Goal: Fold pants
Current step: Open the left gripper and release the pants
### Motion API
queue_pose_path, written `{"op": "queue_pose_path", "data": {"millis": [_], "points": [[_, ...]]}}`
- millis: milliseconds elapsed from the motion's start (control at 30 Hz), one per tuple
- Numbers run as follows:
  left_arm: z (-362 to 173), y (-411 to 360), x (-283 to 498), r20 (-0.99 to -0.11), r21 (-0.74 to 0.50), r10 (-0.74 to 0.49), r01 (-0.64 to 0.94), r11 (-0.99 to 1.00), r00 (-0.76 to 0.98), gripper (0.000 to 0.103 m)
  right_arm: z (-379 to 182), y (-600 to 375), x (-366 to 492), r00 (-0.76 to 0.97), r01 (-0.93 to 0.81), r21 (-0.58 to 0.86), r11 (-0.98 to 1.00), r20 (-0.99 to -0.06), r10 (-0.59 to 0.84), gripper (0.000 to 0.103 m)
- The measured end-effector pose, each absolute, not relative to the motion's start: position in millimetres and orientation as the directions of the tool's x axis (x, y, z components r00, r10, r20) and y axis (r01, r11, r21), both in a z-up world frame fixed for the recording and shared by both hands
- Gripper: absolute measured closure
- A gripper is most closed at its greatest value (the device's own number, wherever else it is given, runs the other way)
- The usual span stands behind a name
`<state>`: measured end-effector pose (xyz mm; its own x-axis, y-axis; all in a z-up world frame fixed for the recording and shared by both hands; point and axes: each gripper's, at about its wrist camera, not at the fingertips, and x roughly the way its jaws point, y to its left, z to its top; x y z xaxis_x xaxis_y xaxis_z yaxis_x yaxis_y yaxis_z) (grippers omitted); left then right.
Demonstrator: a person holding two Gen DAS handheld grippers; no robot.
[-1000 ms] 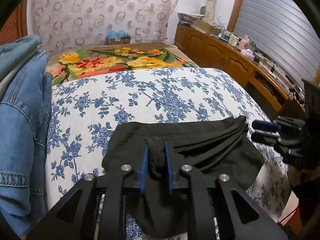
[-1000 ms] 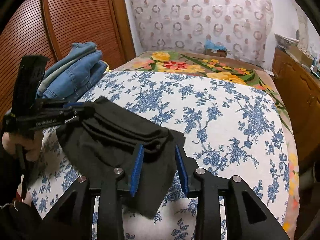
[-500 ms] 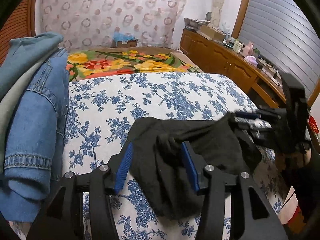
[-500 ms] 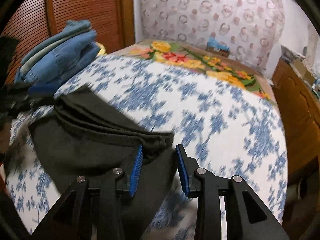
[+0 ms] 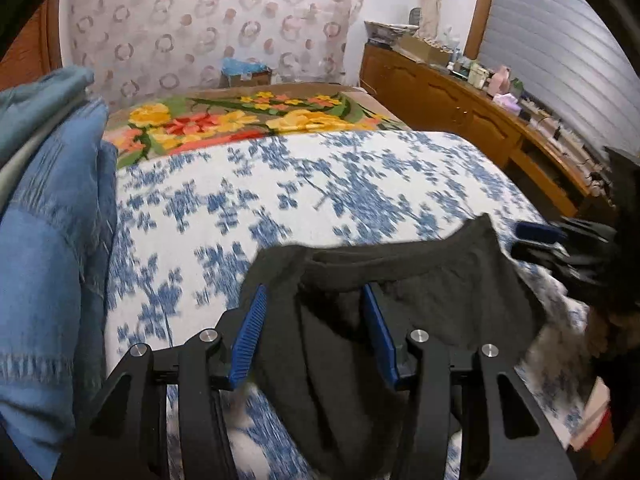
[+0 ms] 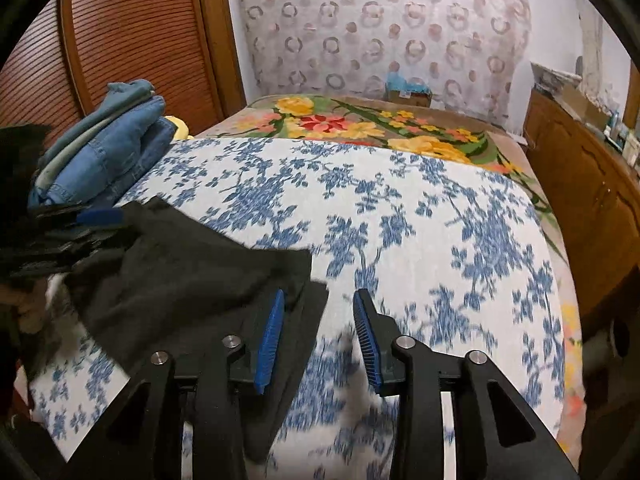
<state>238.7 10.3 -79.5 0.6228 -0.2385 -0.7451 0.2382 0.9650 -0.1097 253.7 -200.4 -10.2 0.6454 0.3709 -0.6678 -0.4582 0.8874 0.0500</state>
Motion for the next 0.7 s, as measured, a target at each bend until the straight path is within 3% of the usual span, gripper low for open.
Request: {"op": "queue_pose_path", "data": {"millis": [167, 567, 700], "points": [[-80.0, 16.6, 238.7, -0.750, -0.106, -0.209, 0.198, 0.975, 0.628, 0.052, -10.1, -208.4, 237.1, 0.618, -0.471, 0.077, 0.879, -0.682, 0.390, 0.062], [-66.9, 27.4, 165.5, -0.721, -0.158, -0.269, 0.227, 0.961, 0.638, 0.052, -16.0, -212.6, 202.7, 0.581, -0.478, 0.137, 0.867, -0.691, 0.430, 0.062], [-71.5, 28.9, 148.2, -0.724, -0.173, -0.286, 0.235, 0.956, 0.628, 0.061, -20.1, -211.7, 197.0, 0.574, -0.474, 0.143, 0.869, -0.698, 0.428, 0.062]]}}
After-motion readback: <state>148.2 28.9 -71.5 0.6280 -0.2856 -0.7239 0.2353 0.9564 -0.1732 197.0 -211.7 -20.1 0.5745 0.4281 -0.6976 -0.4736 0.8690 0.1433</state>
